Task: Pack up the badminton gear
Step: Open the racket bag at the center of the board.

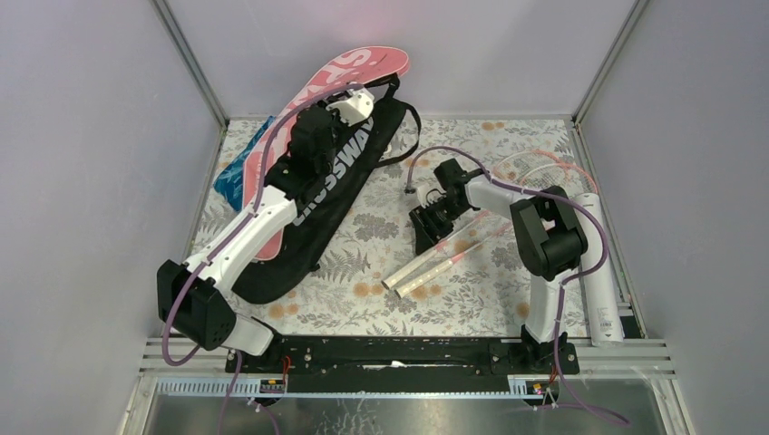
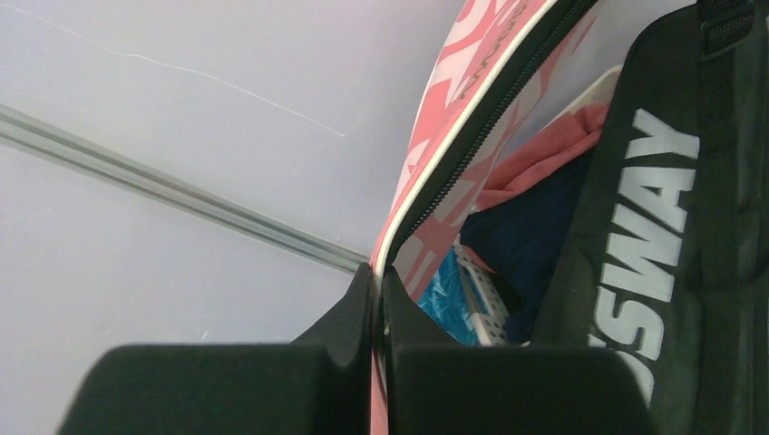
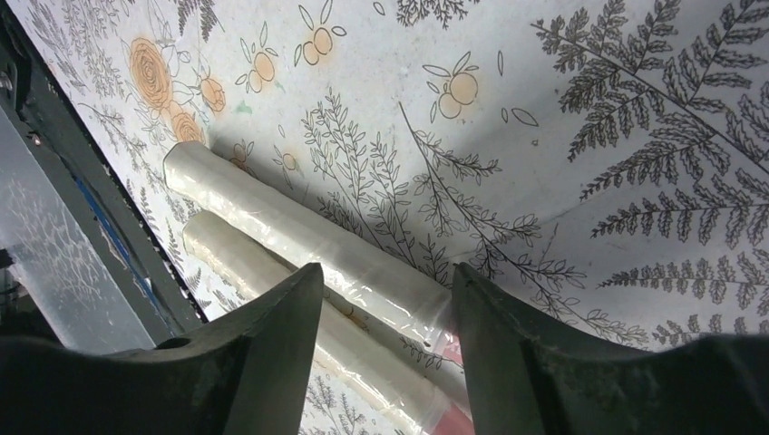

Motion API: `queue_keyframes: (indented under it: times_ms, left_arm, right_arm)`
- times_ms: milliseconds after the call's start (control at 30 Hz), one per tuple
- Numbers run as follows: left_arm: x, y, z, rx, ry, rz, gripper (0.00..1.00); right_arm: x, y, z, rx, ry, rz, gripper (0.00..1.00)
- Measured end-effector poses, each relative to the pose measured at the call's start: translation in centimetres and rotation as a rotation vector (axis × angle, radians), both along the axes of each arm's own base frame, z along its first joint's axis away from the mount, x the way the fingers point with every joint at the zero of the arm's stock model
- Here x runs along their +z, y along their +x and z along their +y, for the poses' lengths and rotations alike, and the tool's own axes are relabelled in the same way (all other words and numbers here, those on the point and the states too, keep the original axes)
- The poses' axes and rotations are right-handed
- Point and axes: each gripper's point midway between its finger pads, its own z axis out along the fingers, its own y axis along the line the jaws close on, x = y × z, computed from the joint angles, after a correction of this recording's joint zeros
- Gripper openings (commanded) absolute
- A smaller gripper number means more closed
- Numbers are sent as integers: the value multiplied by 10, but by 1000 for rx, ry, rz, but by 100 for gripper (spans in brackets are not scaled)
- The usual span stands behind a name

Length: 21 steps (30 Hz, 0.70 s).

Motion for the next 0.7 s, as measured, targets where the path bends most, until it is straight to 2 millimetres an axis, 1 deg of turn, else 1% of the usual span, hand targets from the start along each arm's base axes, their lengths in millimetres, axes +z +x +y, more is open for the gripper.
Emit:
queue_keyframes:
  times_ms: [67,133,200,267,333,367,433,500,533,600,700]
  left_arm:
    - [4,-1,-3,-12,-30,10,0]
    - [7,-2,-10,-42,-91,25,0]
    - [9,-4,-19,-78,-159,45,0]
    - [6,-7,-30,-121,-234,82,0]
    - [1,-11,-41,-156,-310,123,0]
    - [-10,-17,-53,-190,-398,184,0]
    - [-17,-18,-61,-203,-460,219,0]
    - [-25,-18,-72,-218,-538,263,0]
    - [-27,-18,-75,-220,-555,273,0]
    - [-33,-15,-86,-231,-616,309,0]
    - [-41,-13,-100,-245,-699,356,0]
  right_arm:
    - [1,-1,-1,-5,0,1,72]
    - [7,0,1,-21,6,-3,77]
    - [18,5,5,-45,26,-24,81]
    - [33,10,12,-67,69,-43,83]
    - [54,19,23,-89,134,-67,86]
    - [82,27,37,-99,224,-104,86]
    - [102,30,46,-100,299,-121,88]
    - [119,28,53,-93,368,-137,90]
    - [126,26,55,-86,396,-146,90]
    - [138,18,58,-66,447,-159,92]
    - [142,5,60,-37,478,-152,94]
